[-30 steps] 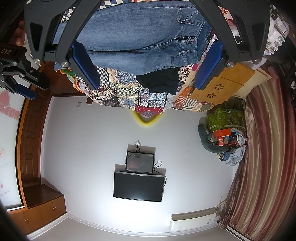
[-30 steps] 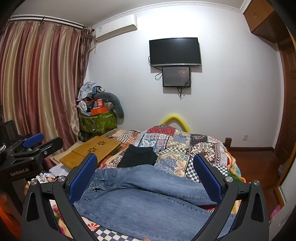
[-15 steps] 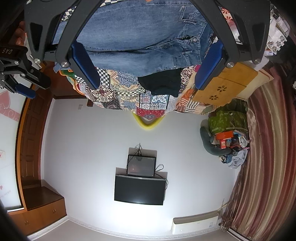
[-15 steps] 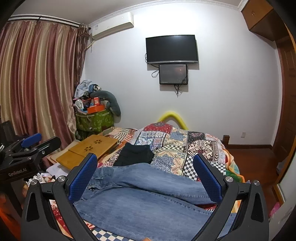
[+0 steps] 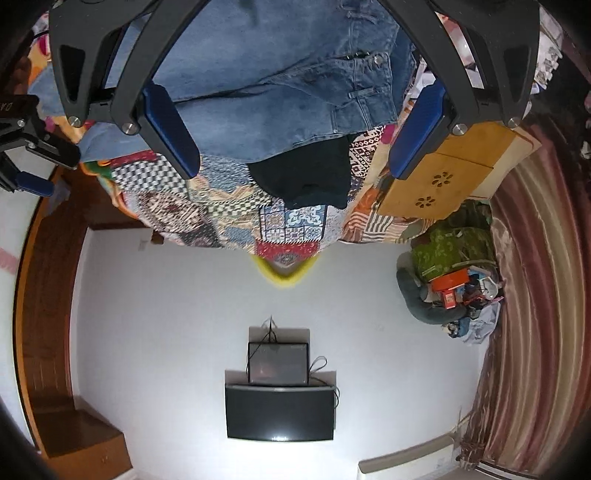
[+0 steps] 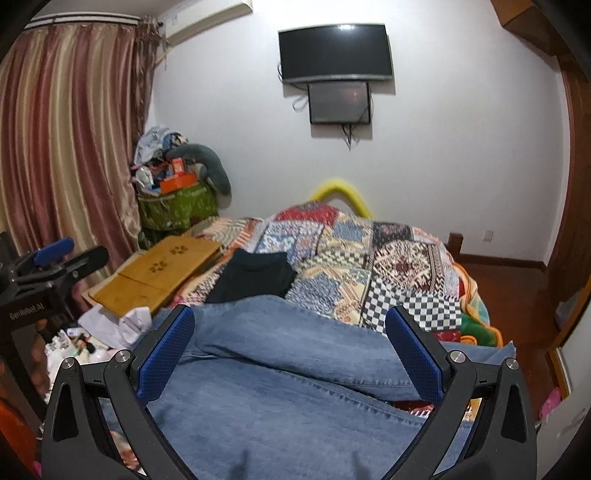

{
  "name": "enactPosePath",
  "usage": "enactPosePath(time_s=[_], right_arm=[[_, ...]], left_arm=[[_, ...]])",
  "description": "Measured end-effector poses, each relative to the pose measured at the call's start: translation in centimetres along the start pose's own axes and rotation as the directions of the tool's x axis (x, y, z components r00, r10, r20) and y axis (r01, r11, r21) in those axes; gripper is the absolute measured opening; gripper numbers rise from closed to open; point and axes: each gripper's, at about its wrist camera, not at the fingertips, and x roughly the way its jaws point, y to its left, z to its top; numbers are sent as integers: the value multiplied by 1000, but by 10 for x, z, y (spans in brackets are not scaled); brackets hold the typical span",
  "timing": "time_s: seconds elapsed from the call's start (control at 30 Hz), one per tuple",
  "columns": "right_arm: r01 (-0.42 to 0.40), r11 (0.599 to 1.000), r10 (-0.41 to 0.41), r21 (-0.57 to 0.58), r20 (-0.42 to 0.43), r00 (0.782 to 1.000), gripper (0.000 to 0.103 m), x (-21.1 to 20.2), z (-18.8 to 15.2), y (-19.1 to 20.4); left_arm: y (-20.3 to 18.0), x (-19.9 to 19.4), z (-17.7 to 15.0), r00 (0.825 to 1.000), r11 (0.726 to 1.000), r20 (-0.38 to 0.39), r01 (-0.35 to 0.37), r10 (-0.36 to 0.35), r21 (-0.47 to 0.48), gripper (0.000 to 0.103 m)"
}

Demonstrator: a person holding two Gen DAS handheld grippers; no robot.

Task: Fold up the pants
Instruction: 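Grasp the jeans waistband with the left tool while the right tool grasps the hem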

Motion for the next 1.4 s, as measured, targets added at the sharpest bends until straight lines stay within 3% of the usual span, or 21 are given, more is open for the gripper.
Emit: enactPosePath(time_s=[0.23,0.4,0.5,0.63,0.77,0.93,1.0,1.1,1.17,1.23,1.33,1.4], right_arm=[[34,999,-35,-12,-94,995,103,54,-3,-33],[37,999,-39,-16,-174,984,103,96,-1,-60],[20,1000,-21,-6,-235,972,103,122,-3,-74],[9,1000,-12,-9,-323,946,102,155,-12,-87],[-5,1000,-6,-27,-391,920,100,189,-25,-93],[-25,998,-7,-63,-463,886,100,227,-35,-100],[-61,995,17,-74,-490,872,99,240,-38,-100],[-130,988,67,-82,-535,842,92,262,-42,-98],[-177,981,99,-82,-572,814,82,276,-47,-96],[-210,977,146,-43,-580,801,78,283,-48,-97],[-260,965,224,32,-618,753,59,294,-49,-98],[-280,959,240,36,-623,744,46,295,-50,-93]], left_arm=[[29,79,0,995,999,-87,-41,40,-3,103],[65,149,-8,972,997,-220,-79,80,12,103],[88,190,-22,946,997,-317,-82,76,-6,103],[113,234,-51,898,993,-430,-114,95,-20,91],[137,273,-86,831,985,-548,-158,97,-66,88],[147,313,-125,725,983,-687,-153,44,-98,64],[144,324,-136,692,985,-721,-136,20,-103,60],[141,335,-144,671,985,-741,-131,7,-109,59],[139,337,-146,663,985,-748,-129,2,-111,59],[138,341,-145,657,985,-754,-124,-9,-120,56],[139,340,-142,654,984,-756,-113,-30,-137,42],[137,343,-140,653,983,-757,-123,-22,-135,37]])
